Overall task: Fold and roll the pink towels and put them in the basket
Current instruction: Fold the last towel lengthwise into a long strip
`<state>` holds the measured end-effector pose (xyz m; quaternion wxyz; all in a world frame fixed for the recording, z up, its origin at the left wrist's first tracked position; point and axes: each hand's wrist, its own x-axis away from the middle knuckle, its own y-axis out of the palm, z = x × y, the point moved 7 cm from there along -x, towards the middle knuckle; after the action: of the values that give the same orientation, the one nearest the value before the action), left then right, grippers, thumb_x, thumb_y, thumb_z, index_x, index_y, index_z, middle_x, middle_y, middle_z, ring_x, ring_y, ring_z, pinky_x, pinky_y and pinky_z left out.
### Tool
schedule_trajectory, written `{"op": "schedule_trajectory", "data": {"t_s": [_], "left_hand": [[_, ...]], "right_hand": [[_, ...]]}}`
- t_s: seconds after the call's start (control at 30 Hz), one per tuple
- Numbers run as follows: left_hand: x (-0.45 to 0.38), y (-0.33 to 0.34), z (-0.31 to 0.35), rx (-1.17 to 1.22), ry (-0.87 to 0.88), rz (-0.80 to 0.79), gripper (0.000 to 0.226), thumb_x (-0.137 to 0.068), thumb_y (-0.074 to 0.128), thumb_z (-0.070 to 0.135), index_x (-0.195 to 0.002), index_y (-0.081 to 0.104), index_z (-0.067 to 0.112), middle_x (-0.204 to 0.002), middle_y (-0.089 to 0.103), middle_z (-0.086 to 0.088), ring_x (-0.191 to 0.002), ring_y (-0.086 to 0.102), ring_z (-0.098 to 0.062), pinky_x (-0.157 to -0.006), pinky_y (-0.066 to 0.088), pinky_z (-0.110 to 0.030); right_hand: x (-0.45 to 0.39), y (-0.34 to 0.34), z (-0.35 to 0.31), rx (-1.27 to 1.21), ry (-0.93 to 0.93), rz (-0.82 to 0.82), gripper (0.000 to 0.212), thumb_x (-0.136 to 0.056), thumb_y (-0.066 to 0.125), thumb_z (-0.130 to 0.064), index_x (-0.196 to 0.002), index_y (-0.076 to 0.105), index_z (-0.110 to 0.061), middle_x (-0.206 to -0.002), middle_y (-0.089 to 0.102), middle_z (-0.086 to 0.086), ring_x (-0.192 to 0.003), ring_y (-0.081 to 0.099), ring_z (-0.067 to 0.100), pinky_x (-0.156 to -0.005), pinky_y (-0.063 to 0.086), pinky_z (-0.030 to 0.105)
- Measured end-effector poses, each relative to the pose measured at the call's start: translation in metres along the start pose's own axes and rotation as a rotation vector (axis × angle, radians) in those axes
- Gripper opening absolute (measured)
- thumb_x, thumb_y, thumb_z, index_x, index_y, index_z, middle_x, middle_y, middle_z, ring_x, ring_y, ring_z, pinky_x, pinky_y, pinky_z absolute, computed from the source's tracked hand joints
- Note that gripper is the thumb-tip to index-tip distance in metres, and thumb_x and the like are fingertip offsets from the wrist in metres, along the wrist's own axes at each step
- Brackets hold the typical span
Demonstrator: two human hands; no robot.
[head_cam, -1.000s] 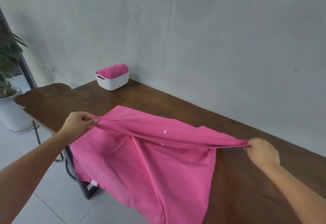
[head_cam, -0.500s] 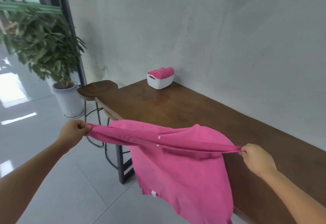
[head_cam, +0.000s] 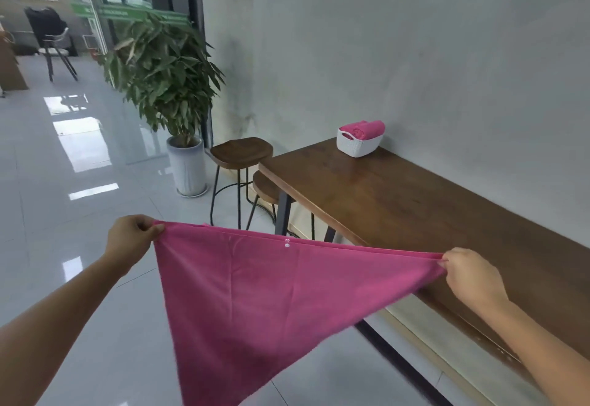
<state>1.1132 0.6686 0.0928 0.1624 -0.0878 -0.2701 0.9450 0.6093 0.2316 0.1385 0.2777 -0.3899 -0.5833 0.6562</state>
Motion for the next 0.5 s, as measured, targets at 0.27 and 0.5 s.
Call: {"op": "schedule_trajectory", "data": {"t_s": [0.27,0.5], "left_hand": [[-0.007,-0.056,-0.025,-0.092,0.077,-0.072,0.013,-0.092,0.068,0.011,-0.079,0.069,0.014,-0.079,0.071,-0.008,-0.080,0.067,-0.029,-0.076,0.052,-0.043],[-0.010,-0.074,-0.048,0.043,0.007,-0.008,0.010,-0.092,0.066,0.005,-0.084,0.070,0.009,-0.084,0.071,-0.016,-0.082,0.068,-0.036,-0.086,0.054,-0.050]], "right_hand": [[0.010,0.004,-0.036,-0.209,-0.089,-0.148,0.032,-0.089,0.073,-0.034,-0.059,0.067,-0.025,-0.061,0.066,-0.008,-0.057,0.061,0.007,-0.055,0.048,0.033],[0.020,0.000,-0.057,-0.366,-0.158,-0.052,0.024,-0.089,0.075,-0.024,-0.066,0.068,-0.027,-0.075,0.065,-0.011,-0.073,0.061,0.008,-0.071,0.051,0.039]]}}
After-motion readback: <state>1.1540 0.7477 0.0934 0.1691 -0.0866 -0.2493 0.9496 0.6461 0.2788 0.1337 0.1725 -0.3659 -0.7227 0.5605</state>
